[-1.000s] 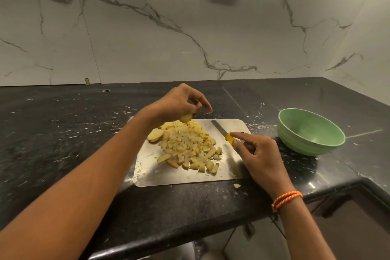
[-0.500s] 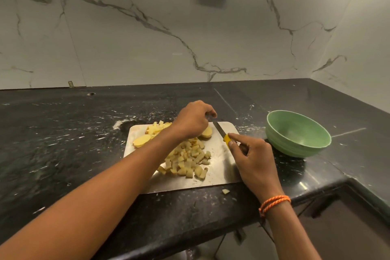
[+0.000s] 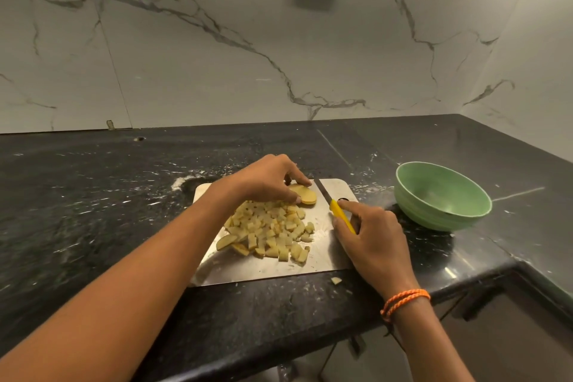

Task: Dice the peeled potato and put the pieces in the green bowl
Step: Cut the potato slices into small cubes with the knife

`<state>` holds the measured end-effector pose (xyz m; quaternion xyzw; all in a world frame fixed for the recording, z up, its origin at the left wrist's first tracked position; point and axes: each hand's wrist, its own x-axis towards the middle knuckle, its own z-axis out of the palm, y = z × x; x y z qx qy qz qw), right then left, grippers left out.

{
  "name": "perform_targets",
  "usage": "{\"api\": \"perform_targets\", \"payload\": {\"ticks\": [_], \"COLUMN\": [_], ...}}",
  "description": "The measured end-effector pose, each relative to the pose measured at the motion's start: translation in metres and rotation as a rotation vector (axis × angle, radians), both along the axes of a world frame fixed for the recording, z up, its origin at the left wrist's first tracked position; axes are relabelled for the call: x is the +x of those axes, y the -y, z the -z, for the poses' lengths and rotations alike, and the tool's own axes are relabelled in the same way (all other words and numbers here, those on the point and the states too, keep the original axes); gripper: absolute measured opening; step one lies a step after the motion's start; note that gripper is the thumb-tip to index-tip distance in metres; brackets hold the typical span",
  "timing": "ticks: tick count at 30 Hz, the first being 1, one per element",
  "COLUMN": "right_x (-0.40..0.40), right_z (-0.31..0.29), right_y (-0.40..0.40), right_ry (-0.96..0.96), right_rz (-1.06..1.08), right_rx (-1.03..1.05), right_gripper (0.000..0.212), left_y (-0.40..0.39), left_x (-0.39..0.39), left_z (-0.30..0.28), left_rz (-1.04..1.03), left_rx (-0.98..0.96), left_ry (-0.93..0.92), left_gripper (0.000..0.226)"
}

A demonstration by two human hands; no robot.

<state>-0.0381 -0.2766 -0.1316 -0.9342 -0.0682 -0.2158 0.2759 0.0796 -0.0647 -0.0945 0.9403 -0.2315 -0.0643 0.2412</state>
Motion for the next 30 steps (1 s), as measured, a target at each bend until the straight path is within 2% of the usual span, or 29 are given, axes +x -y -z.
{"api": "perform_targets", "payload": {"ticks": [3, 8, 10, 12, 16, 19, 26, 30], "right_x": [-0.002, 0.000, 0.001, 0.000, -0.001, 0.004, 0.011, 0.007], "right_z": [-0.001, -0.002, -0.002, -0.002, -0.002, -0.003, -0.003, 0.000], "right_y": [-0.002, -0.007, -0.009, -0.009, -0.017, -0.026, -0.021, -0.023], "right_ry": [0.025, 0.018, 0.009, 0.020, 0.019, 0.005, 0.081, 0.118], "right_rz": [0.027, 0.044, 0.047, 0.061, 0.057, 0.030, 0.069, 0.037], "right_rx": [-0.044, -0.126, -0.143, -0.155, -0.124, -0.162, -0.179, -0.225], "right_gripper": [0.035, 0.037, 0.036, 0.034, 0.039, 0.037, 0.024, 0.027], "left_y": [0.009, 0.043, 0.051, 0.048, 0.033, 0.026, 0.019, 0.019], "left_x": [-0.007, -0.027, -0.029, -0.026, -0.019, -0.018, -0.010, -0.011], "left_z": [0.004, 0.017, 0.022, 0.023, 0.012, 0.006, 0.008, 0.010], "left_rz": [-0.063, -0.283, -0.334, -0.354, -0.338, -0.292, -0.251, -0.223], "left_rx": [0.042, 0.210, 0.261, 0.227, 0.061, 0.014, -0.032, 0.009], "left_ry": [0.102, 0.513, 0.557, 0.518, 0.353, 0.224, 0.148, 0.189], "left_gripper": [0.047, 0.050, 0.054, 0.057, 0.035, 0.031, 0.048, 0.055]}}
